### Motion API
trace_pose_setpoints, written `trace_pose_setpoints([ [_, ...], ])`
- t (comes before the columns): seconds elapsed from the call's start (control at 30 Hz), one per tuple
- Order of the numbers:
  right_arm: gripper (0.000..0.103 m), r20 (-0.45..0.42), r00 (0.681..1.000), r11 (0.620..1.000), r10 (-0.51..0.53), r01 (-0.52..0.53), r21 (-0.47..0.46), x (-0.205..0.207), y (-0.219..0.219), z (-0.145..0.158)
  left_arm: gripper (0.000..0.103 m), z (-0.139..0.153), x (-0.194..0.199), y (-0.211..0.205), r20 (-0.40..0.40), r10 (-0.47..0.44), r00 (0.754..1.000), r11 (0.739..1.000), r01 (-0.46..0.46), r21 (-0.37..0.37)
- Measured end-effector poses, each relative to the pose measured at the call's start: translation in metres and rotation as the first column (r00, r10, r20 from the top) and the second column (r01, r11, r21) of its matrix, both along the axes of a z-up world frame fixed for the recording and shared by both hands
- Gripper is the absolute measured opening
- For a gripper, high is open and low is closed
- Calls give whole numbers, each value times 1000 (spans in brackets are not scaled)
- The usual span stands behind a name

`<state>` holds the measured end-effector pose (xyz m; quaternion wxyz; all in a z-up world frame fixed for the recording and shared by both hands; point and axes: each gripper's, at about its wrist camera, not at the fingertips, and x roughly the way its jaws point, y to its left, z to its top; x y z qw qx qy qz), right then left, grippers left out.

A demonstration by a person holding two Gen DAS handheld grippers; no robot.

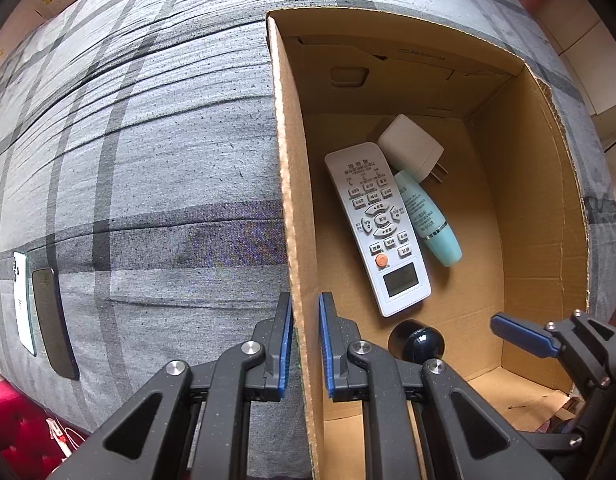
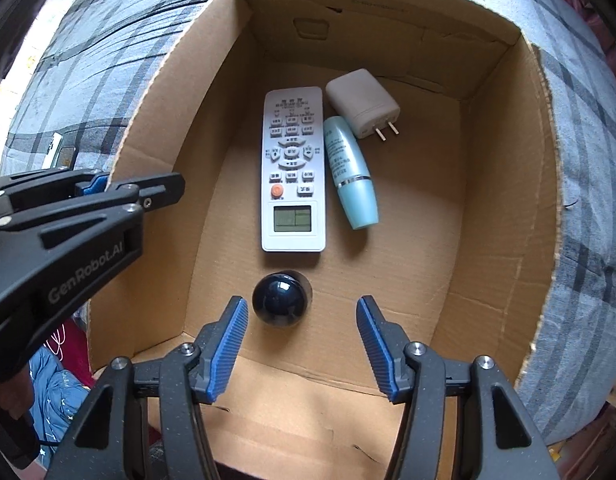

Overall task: Organize rigid objects
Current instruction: 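Open the right gripper to release the ball inside the box, then lift the right gripper out toward the white plug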

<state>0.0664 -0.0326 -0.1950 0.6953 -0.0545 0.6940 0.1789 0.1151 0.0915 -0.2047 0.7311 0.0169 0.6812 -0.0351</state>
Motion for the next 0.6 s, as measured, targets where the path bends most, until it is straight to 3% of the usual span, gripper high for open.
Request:
trace_pose_setpoints([
  [0.2,65,28,999,1000,16,-16,-14,0,-8,22,14,-1,1,0,-5,2,1000,1000,-1,3],
  [0.4,85,89,996,1000,23,-22,-9,0,-26,45,14,-2,3,1,-9,4,1000,1000,-4,3],
  [0.47,96,98,995,1000,15,-15,-4,2,-33,50,13,-2,3,1,-9,4,1000,1000,-4,3],
  [0.6,103,114,993,1000,-26,25,10,9,-50,61,13,-2,3,0,-9,3,1000,1000,-3,3],
])
